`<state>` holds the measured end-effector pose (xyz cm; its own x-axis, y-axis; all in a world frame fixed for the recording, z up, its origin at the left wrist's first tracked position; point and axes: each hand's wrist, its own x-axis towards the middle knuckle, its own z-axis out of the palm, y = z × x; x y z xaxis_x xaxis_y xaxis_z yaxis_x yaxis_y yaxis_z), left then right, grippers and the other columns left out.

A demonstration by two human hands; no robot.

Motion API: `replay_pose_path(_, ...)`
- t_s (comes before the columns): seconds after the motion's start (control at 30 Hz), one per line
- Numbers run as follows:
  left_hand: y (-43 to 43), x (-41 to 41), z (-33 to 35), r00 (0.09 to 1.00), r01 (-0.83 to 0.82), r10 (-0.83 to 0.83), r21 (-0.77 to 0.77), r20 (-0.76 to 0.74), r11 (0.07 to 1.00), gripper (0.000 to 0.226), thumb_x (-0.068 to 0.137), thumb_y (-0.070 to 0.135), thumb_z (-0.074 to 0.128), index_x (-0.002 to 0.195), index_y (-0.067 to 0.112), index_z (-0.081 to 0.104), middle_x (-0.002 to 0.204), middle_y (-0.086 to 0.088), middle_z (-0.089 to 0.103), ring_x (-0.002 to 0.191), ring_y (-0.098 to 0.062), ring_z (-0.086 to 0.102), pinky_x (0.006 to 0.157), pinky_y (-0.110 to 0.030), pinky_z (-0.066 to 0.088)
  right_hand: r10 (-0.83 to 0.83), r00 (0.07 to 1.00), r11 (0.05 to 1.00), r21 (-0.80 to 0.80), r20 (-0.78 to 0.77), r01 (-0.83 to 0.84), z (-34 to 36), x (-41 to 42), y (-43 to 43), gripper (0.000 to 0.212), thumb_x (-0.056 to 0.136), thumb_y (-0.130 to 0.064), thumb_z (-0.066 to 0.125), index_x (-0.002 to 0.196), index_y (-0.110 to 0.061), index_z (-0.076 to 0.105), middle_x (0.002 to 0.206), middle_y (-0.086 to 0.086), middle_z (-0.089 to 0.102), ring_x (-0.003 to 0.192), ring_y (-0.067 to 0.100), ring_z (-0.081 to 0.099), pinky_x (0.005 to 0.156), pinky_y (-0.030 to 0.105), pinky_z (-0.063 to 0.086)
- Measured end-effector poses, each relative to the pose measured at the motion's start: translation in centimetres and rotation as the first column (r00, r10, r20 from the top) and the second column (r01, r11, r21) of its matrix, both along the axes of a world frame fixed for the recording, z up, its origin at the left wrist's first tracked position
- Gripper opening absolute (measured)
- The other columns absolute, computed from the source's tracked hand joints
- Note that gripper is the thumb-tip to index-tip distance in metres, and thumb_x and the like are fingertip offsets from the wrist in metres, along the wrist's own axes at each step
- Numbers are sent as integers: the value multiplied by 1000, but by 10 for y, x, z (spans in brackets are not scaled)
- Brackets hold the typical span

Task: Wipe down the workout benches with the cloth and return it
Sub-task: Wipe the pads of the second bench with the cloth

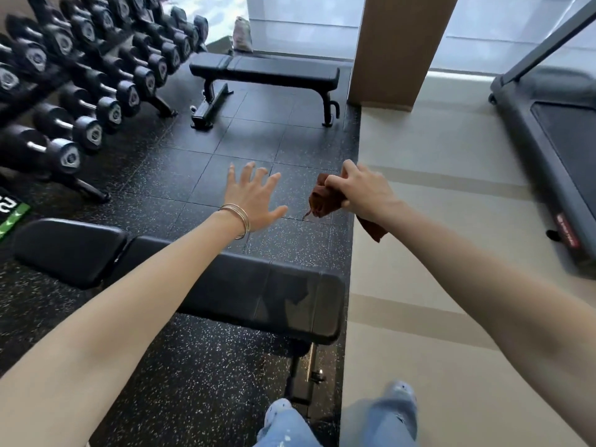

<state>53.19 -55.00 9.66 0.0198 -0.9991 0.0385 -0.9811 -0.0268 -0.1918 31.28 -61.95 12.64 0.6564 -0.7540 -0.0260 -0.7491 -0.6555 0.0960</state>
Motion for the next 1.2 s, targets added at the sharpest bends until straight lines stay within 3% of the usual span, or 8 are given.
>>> replay_pose_path(0.2, -35, -58, -5, 994, -105, 105, -17, -26, 994, 74, 86, 64, 37, 145, 23, 22, 150, -6, 28, 142, -30, 15, 114, -58, 10, 98, 995, 995, -24, -18, -99, -1, -50, -50, 45, 87, -22, 62, 129, -24, 44, 121, 15, 41, 110, 32, 43, 79, 45, 46)
replay_pose_path(0.47, -99, -183, 2, 963, -266, 264, -31, -56, 963, 74, 86, 65, 34, 146, 24, 20, 151, -5, 26, 141, -28, 15, 114, -57, 11, 188, 982, 982, -22, -4, -188, 9, -184, -141, 46, 89, -22, 62, 130, -27, 42, 116, 14, 42, 106, 32, 45, 77, 43, 48)
replay_pose_path(0.67, -139, -255, 6, 971, -239, 239, -21, -25, 971, 73, 86, 64, 35, 146, 23, 20, 150, -4, 26, 141, -28, 15, 115, -55, 11, 181, 983, 983, -10, 16, -181, 16, -252, -194, 48, 88, -18, 61, 131, -27, 42, 117, 15, 42, 108, 33, 44, 74, 42, 47)
replay_pose_path(0.93, -211, -279, 10, 976, -219, 219, -53, -12, 974, 74, 86, 63, 37, 146, 23, 22, 149, -6, 28, 141, -28, 18, 115, -54, 12, 209, 978, 978, -6, 2, -209, 7, -265, -259, 47, 89, -18, 61, 131, -26, 41, 117, 14, 41, 107, 32, 44, 70, 40, 48)
replay_pose_path(1.2, -326, -236, 2, 969, -247, 245, -76, -39, 966, 74, 86, 63, 36, 146, 23, 20, 151, -6, 25, 141, -28, 15, 114, -53, 13, 241, 966, 969, -35, -95, -245, -2, -227, -363, 45, 88, -18, 62, 127, -24, 40, 121, 14, 39, 110, 32, 43, 68, 39, 49)
